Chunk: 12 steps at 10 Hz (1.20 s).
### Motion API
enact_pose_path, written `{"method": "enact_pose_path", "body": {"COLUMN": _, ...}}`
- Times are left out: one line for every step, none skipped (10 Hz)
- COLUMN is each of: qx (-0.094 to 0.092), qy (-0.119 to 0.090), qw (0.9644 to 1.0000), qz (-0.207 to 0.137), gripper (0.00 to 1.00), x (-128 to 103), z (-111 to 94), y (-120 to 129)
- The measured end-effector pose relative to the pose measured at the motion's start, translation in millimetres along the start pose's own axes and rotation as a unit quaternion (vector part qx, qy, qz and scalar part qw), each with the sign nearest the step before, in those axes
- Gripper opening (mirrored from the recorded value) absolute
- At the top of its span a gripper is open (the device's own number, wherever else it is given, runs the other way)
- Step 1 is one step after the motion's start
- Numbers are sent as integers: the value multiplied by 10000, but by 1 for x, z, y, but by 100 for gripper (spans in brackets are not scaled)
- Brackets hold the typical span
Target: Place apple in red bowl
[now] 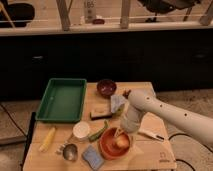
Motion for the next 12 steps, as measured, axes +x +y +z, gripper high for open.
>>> {"method": "enact_pose_path", "body": {"qx": 0, "qy": -11, "qw": 10000, "qz": -22, "gripper": 78, "x": -1, "z": 1, "y": -3}}
{"method": "enact_pose_path", "body": {"qx": -8, "qy": -23, "qw": 10000, "qz": -46, "gripper": 80, "x": -1, "z": 1, "y": -6}}
{"method": "enact_pose_path", "body": {"qx": -13, "qy": -35, "qw": 10000, "qz": -82, "gripper": 80, "x": -1, "z": 2, "y": -9}}
{"method": "enact_pose_path", "body": {"qx": -9, "qy": -45, "qw": 9999, "qz": -102, "gripper": 80, "x": -1, "z": 2, "y": -10}}
{"method": "enact_pose_path", "body": {"qx": 2, "qy": -51, "qw": 9999, "qz": -110, "gripper": 80, "x": 0, "z": 1, "y": -11}}
{"method": "enact_pose_path", "body": {"qx": 6, "qy": -57, "qw": 9999, "qz": -120, "gripper": 80, "x": 0, "z": 1, "y": -13}}
{"method": "enact_pose_path", "body": {"qx": 6, "qy": -61, "qw": 9999, "qz": -130, "gripper": 80, "x": 1, "z": 1, "y": -14}}
{"method": "enact_pose_path", "body": {"qx": 11, "qy": -65, "qw": 9999, "qz": -142, "gripper": 80, "x": 2, "z": 0, "y": -16}}
{"method": "enact_pose_path", "body": {"qx": 18, "qy": -65, "qw": 9999, "qz": -141, "gripper": 80, "x": 4, "z": -1, "y": -16}}
{"method": "enact_pose_path", "body": {"qx": 28, "qy": -65, "qw": 9999, "qz": -135, "gripper": 80, "x": 5, "z": -2, "y": -17}}
{"method": "enact_pose_path", "body": {"qx": 28, "qy": -70, "qw": 9999, "qz": -136, "gripper": 80, "x": 7, "z": -2, "y": -17}}
{"method": "enact_pose_path", "body": {"qx": 33, "qy": -72, "qw": 9999, "qz": -140, "gripper": 80, "x": 8, "z": -3, "y": -18}}
